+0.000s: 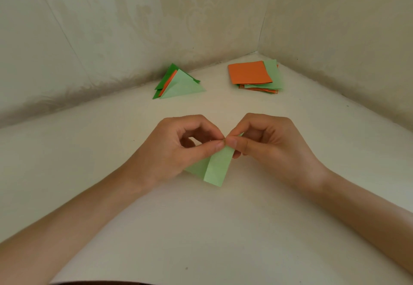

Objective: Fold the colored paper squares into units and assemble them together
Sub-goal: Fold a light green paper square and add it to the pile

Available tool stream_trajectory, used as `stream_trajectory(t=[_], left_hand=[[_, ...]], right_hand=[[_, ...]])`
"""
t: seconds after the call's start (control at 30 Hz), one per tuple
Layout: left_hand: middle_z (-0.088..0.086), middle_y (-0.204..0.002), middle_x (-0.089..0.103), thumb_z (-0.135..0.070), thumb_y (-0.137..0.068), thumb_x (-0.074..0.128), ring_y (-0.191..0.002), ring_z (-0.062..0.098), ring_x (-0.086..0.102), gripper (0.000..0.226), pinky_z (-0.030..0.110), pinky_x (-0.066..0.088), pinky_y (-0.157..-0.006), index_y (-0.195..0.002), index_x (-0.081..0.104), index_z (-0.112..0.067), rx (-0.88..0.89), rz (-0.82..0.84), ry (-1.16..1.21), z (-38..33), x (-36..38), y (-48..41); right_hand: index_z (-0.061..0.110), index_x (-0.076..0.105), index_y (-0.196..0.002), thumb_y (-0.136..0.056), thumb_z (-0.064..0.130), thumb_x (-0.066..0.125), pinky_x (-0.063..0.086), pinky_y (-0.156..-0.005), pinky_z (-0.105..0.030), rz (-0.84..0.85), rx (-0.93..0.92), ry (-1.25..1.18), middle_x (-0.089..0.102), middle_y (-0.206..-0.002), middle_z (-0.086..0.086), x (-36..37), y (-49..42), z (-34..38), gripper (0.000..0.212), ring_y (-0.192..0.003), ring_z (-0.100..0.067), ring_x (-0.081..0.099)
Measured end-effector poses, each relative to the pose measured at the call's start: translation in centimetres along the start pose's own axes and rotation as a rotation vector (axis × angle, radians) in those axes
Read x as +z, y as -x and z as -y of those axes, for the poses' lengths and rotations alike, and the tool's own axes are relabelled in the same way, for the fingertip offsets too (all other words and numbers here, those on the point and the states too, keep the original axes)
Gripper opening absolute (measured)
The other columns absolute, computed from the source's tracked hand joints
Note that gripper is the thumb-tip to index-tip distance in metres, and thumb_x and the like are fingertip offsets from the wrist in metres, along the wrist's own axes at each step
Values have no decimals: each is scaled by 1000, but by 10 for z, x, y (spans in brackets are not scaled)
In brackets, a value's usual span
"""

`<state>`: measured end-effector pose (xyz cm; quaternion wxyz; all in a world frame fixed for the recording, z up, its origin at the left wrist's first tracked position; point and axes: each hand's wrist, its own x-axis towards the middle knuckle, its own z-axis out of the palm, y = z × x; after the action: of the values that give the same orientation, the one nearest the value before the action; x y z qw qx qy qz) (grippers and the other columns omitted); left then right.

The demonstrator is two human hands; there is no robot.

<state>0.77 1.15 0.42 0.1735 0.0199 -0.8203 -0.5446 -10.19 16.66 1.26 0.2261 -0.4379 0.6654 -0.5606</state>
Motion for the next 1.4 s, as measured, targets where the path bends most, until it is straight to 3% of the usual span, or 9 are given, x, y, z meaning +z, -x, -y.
stream_trajectory(t=[0.13, 0.33, 0.5, 0.6, 0.7, 0.87, 1.0, 1.17, 1.4], left_hand=[[-6, -75, 70, -20, -73, 68, -70, 6, 62, 5, 21, 50, -67, -75, 69, -25, -47, 29, 17, 0, -1, -3], [-11, -73, 69, -22, -75, 74, -70, 3, 62, 8, 15, 48, -69, -73, 67, -27, -95, 26, 26, -3, 0, -3], [-5, -71, 69, -13, -77, 70, -69, 5, 62, 5, 14, 47, -66, -75, 68, -16, -151, -131, 145, -8, 6, -4], [-5, -72, 69, -9, -78, 69, -69, 4, 63, 6, 13, 48, -66, -76, 68, -14, -172, -196, 205, -12, 10, -2], [-4, -71, 69, -8, -78, 69, -69, 5, 63, 8, 14, 49, -66, -75, 68, -15, -181, -229, 232, -13, 14, -2], [-5, -69, 69, -6, -80, 69, -68, 6, 63, 12, 15, 49, -66, -74, 68, -17, -154, -284, 229, -15, 16, -2], [-8, -68, 68, -6, -81, 68, -67, 3, 62, 12, 14, 48, -65, -75, 67, -16, -126, -365, 254, -17, 14, -2], [-9, -68, 68, -7, -82, 68, -67, 3, 61, 10, 15, 48, -65, -77, 67, -16, -131, -429, 272, -18, 13, -4], [-5, -69, 68, -9, -85, 66, -67, 8, 62, 11, 22, 51, -65, -76, 66, -15, -222, -470, 353, -14, 13, -4]], right_hand=[[4, 66, -75, -82, 7, 63, 47, -62, -16, 48, 31, -60, 68, -66, -2, -2, -1, 2, 8, -62, -8, 61], [1, 69, -77, -92, 14, 54, 46, -60, -18, 34, 50, 47, 71, -68, -1, -4, -2, 4, 24, -59, -11, 60], [1, 65, -79, -85, 37, 53, 38, -48, -23, 18, 158, 15, 71, -69, -2, 1, -3, 7, 39, -53, -11, 49], [2, 63, -76, -93, 20, 52, 32, -46, -13, 84, 159, 43, 60, -50, 14, 3, -2, 12, 27, -46, -2, 41], [1, 63, -78, -95, 7, 49, 34, -45, -5, 93, 134, 43, 52, -41, 17, 3, -2, 12, 23, -40, 3, 47], [10, 60, -66, -94, 10, 52, 33, -46, -6, 28, 75, 123, 50, -41, 19, 5, -3, 10, 29, -41, 2, 46], [0, 66, -72, -94, 14, 52, 32, -45, -8, 117, 126, 62, 58, -46, 12, 4, -1, 13, 29, -41, 0, 44], [15, 61, -65, -94, 21, 53, 30, -47, -21, 80, 59, 161, 66, -58, 2, 5, -1, 8, 31, -49, -14, 33], [15, 50, -69, -97, 16, 47, 29, -49, -11, 78, 81, 133, 64, -62, 2, 9, -2, 5, 28, -48, -3, 40]])
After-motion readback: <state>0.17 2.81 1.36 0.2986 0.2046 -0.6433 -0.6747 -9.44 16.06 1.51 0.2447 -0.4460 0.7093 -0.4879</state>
